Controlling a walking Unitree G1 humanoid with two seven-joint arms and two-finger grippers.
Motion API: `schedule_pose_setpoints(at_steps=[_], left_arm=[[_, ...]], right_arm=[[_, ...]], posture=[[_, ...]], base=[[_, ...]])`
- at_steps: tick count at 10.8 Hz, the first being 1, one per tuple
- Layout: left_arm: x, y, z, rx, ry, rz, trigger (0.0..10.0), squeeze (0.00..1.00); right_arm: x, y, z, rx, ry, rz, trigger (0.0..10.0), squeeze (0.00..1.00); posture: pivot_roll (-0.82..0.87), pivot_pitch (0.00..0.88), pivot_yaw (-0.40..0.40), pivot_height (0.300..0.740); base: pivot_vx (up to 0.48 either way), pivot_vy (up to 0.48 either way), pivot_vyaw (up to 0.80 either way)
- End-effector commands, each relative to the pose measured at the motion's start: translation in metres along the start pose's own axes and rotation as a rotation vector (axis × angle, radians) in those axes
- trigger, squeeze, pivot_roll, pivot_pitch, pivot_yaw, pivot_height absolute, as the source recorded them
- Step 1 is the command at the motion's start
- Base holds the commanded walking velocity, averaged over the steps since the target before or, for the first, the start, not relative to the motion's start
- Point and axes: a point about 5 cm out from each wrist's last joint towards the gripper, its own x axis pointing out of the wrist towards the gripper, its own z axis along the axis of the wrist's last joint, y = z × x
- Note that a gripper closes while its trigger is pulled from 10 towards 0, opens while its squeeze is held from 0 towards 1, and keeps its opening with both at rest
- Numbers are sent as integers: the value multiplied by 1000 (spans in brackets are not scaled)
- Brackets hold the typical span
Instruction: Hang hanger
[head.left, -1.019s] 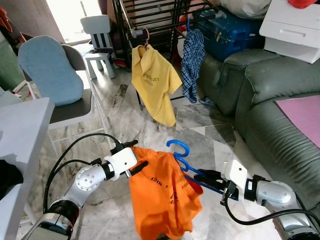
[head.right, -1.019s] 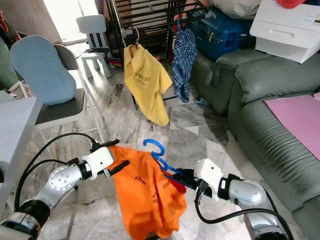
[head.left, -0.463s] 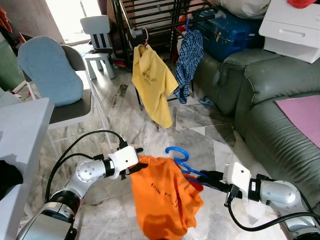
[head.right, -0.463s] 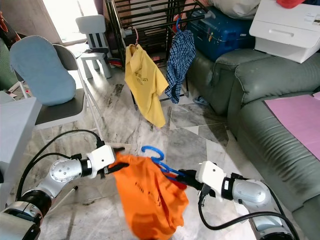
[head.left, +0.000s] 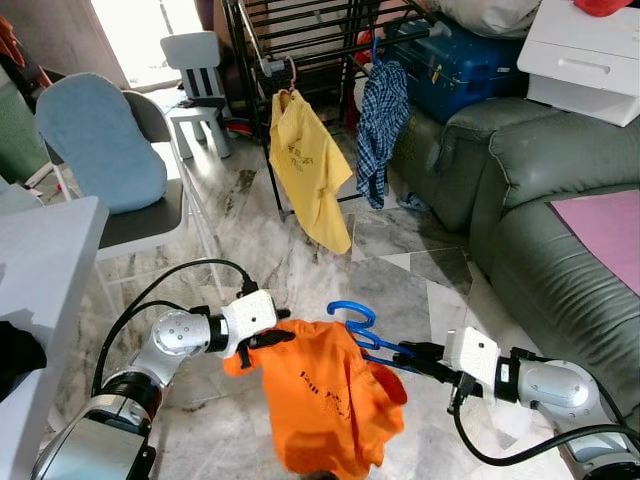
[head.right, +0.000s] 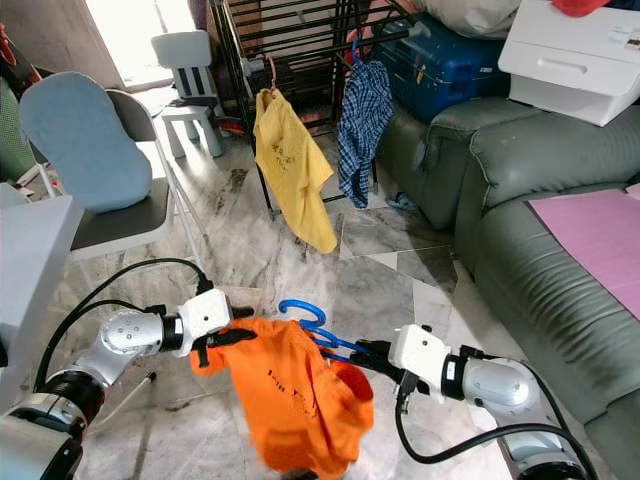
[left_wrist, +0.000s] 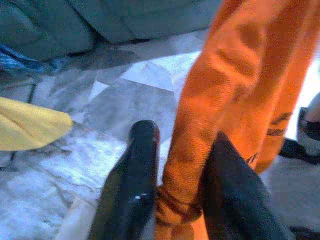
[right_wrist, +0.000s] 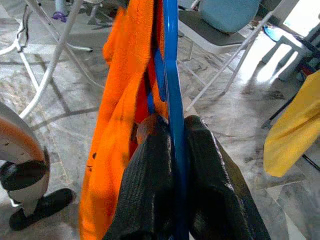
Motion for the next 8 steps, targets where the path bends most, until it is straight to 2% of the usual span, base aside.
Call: schedule_pose_setpoints(at_steps=[1,3,5,6,7,8], left_arm=[[-2,3,0,-13,23,-37,0,0],[-2,0,-2,-27,34,-76,0,0],[-3,0,-3,-48,36,-66,0,0],[-3,0,-4,-50,37,-63,0,0],[-3,1,-4,-57,30,-46,0,0],[-5,0,-7,-67,36,-37,0,0]], right_arm=[[7,-8,12,-54,-59,-27,10000,0],[8,-9,12,-62,-59,-36,10000,0],[10,-11,11,-54,-56,-26,10000,0],[10,-10,11,-26,-52,-1,10000,275],[8,-11,8,32,-36,42,10000,1000],[4,-11,4,11,19,82,10000,1000]], posture=[[-242,0,138,740],[-240,0,140,740],[-241,0,142,740],[-242,0,142,740],[-241,0,140,740],[-241,0,139,740]], base=[[0,0,0],[0,0,0],[0,0,0],[0,0,0],[0,0,0],[0,0,0]])
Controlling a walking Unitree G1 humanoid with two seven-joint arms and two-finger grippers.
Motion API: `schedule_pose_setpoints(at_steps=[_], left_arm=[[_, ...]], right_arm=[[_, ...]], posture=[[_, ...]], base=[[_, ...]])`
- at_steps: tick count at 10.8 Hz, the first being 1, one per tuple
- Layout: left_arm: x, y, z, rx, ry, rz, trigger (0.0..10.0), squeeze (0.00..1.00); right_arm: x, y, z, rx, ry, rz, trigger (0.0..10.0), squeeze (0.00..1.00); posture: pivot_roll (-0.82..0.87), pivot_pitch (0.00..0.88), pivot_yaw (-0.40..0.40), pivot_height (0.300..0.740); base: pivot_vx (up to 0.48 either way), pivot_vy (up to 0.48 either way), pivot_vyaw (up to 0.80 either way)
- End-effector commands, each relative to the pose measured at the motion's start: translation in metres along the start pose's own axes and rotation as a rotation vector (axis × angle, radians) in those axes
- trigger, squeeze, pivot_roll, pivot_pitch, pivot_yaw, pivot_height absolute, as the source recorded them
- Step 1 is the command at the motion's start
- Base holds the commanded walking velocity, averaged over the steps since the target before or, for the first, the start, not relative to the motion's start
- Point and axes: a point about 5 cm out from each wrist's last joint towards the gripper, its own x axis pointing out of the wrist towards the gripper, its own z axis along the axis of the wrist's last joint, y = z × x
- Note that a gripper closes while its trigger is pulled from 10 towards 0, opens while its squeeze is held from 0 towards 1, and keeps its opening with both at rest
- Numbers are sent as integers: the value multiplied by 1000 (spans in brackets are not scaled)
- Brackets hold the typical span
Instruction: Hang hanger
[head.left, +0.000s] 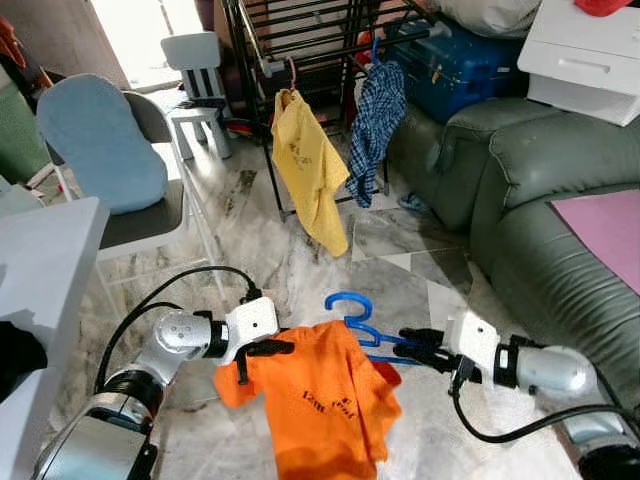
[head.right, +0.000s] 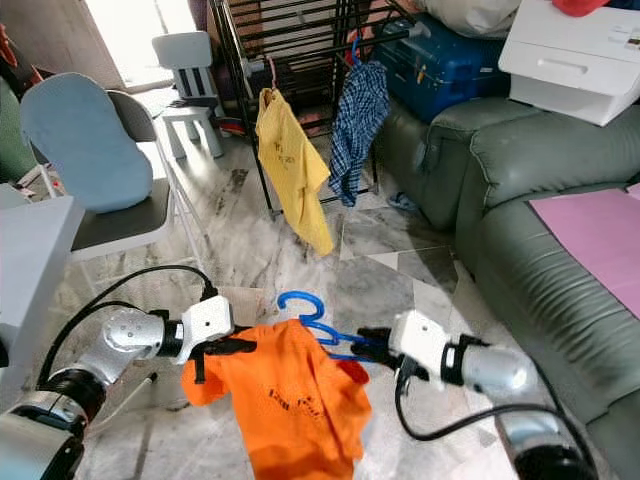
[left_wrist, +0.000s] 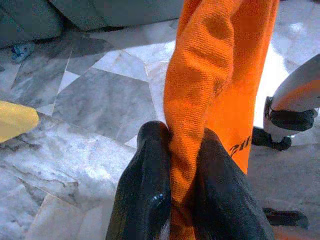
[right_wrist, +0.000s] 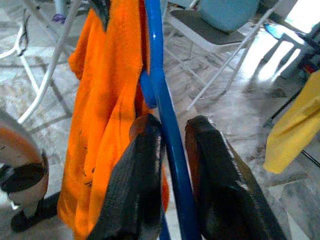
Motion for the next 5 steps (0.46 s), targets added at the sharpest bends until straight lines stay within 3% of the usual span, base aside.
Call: schedule_pose_setpoints(at_steps=[1,3,5], left_arm=[[-7,3,-5,-32,7,49,0,0],[-16,-1,-16,-68,5,76,0,0],[-21,-5,-24,-119,-4,114,0,0]], right_arm=[[0,2,-1,-28,35,70,10000,1000],[-16,-27,4,-64,82,-19,10000,1000],[-26,-41,6,-101,116,-61,10000,1000]], posture=[[-241,0,139,740],[-240,0,134,740],[-238,0,127,740]], base=[[0,0,0],[0,0,0],[0,0,0]])
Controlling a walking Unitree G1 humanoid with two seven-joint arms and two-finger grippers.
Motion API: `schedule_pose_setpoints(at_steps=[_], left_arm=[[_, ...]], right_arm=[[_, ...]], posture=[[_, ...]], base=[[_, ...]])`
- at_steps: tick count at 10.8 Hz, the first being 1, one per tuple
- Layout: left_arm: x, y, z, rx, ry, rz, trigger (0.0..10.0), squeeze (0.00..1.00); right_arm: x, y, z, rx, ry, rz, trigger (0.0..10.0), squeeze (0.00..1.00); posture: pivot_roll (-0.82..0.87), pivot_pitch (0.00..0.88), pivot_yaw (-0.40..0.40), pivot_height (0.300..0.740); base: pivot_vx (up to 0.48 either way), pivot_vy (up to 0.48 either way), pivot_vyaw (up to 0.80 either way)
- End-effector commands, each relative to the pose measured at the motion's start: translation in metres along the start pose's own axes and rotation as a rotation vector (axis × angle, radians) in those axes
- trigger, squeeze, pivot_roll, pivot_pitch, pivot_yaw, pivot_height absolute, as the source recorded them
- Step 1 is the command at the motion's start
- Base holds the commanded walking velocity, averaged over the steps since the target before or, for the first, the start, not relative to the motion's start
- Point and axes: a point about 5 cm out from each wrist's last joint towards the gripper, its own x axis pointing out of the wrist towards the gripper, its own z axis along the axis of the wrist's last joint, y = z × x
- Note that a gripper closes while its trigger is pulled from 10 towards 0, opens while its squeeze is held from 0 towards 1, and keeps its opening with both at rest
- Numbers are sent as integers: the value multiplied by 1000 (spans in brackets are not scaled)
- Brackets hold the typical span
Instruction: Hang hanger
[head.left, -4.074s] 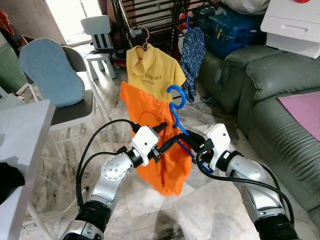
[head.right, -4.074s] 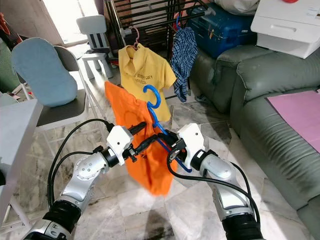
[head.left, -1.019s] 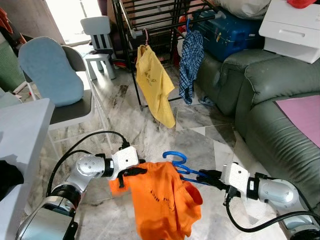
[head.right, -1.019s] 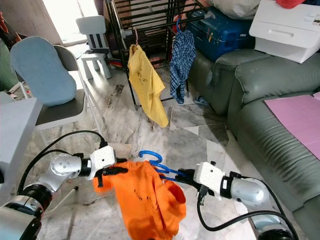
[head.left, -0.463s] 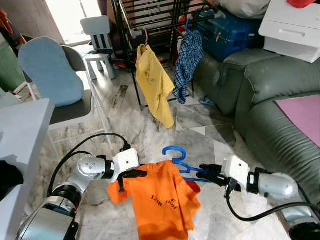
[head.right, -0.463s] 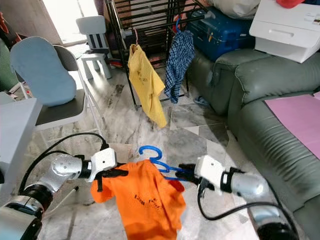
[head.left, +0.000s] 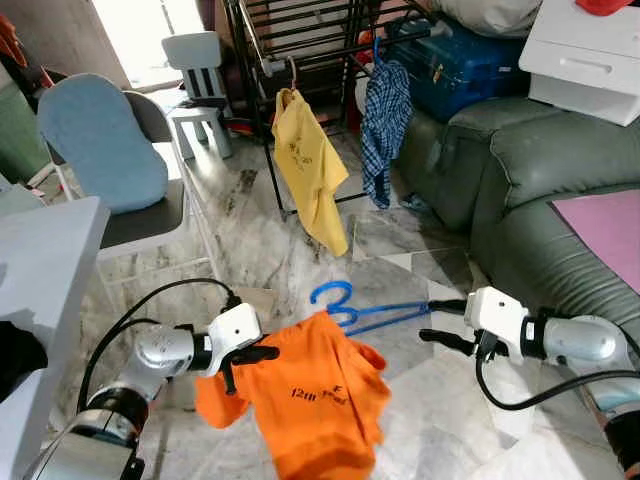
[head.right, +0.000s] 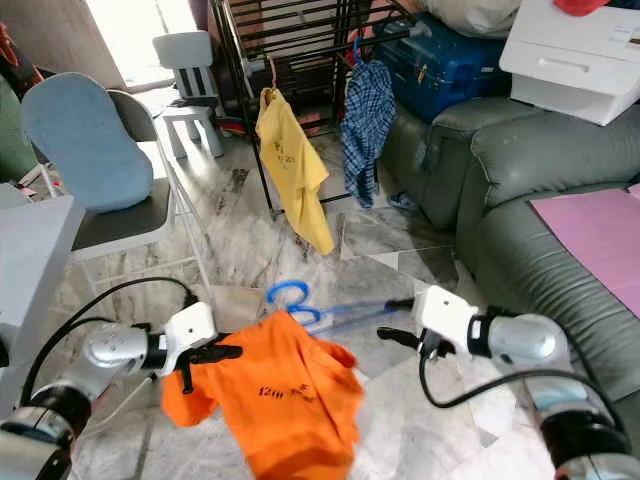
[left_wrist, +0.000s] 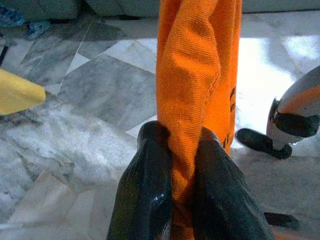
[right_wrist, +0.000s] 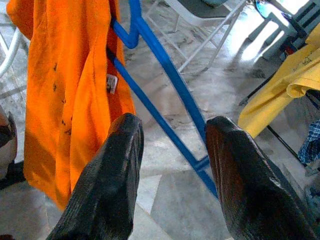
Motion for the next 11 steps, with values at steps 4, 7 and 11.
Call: schedule_pose_setpoints(at_steps=[4,7,11], left_arm=[[-17,16,-13,-244,-99,336,0,0],[-18,17,-12,-323,-176,392,0,0],[-1,-10,2,-72,-205,176,0,0]], right_arm=[[-3,-23,14,-17,-71,-174,10000,1000],[12,-10,15,114,-168,-281,10000,1000],[54,35,-15,481,-90,-404,10000,0]], posture=[[-241,0,120,740],[-245,0,122,740],[-235,0,126,740]], base=[[0,0,0],[0,0,0],[0,0,0]])
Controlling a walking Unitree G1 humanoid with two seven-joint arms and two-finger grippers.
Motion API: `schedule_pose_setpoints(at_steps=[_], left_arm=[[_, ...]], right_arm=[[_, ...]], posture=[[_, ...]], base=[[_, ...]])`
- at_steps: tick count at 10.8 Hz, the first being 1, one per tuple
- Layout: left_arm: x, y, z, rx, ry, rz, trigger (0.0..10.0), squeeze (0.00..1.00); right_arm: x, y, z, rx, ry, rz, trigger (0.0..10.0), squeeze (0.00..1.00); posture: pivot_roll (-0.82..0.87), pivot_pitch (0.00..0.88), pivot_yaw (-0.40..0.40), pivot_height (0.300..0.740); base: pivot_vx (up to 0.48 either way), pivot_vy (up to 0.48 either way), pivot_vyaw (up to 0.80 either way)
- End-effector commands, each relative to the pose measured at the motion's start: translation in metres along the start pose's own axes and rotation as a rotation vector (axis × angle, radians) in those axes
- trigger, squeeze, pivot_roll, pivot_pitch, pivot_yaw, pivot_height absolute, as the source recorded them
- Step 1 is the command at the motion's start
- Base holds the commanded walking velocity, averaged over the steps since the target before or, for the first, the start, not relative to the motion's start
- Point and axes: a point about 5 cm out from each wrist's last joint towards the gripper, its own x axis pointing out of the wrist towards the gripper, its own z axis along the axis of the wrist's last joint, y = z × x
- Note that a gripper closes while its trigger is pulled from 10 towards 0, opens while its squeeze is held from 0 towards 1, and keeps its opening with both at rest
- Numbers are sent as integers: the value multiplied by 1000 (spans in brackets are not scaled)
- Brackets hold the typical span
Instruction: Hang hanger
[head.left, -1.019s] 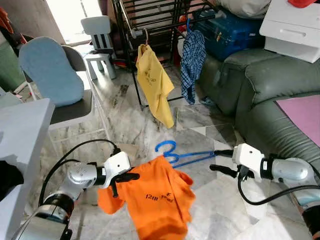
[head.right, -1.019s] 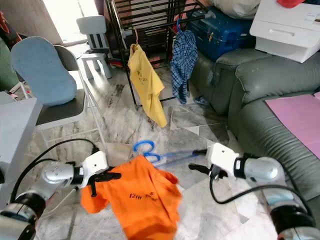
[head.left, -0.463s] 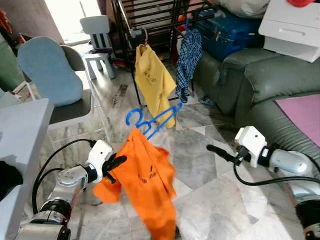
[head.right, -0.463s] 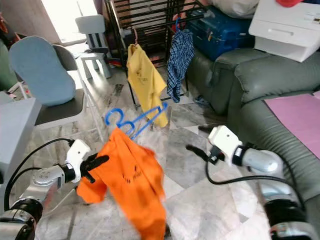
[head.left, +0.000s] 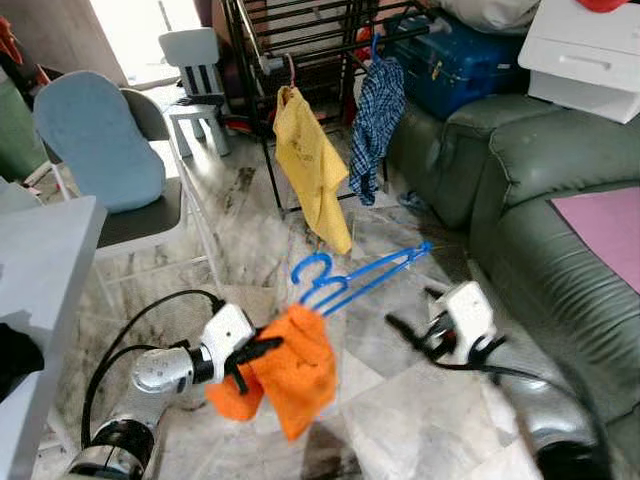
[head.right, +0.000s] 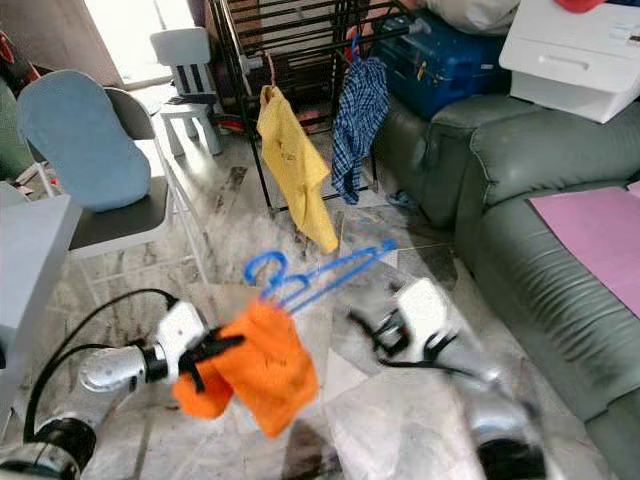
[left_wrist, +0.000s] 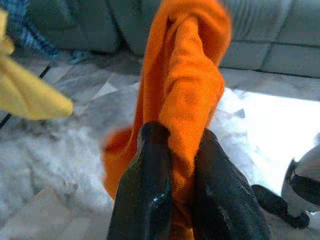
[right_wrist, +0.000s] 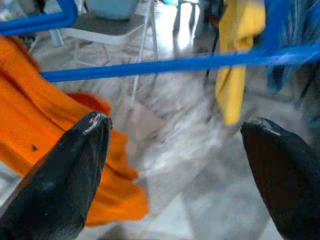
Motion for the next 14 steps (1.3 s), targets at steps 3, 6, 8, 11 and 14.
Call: schedule_pose_setpoints(at_steps=[3,6,8,11,14], left_arm=[[3,10,24,133,-55,-40,0,0],[9,12,44,150,-128,-88,0,0],[13,7,57,147,-179,-153,0,0],[22,-2,76,163,-247,-192,0,0],[26,-7,82,183,-253,-209,0,0]], right_arm=[[15,15,-17,70,98,-55,10000,459],[20,14,-21,66,131,-95,10000,1000],[27,19,-14,54,94,-56,10000,1000],[34,24,-6,94,46,11,10000,933],[38,27,1,109,15,51,10000,169]], posture=[[-228,0,129,740],[-221,0,131,740],[-211,0,130,740],[-210,0,132,740],[-209,0,135,740]], base=[[0,0,0],[0,0,0],[0,0,0],[0,0,0],[0,0,0]])
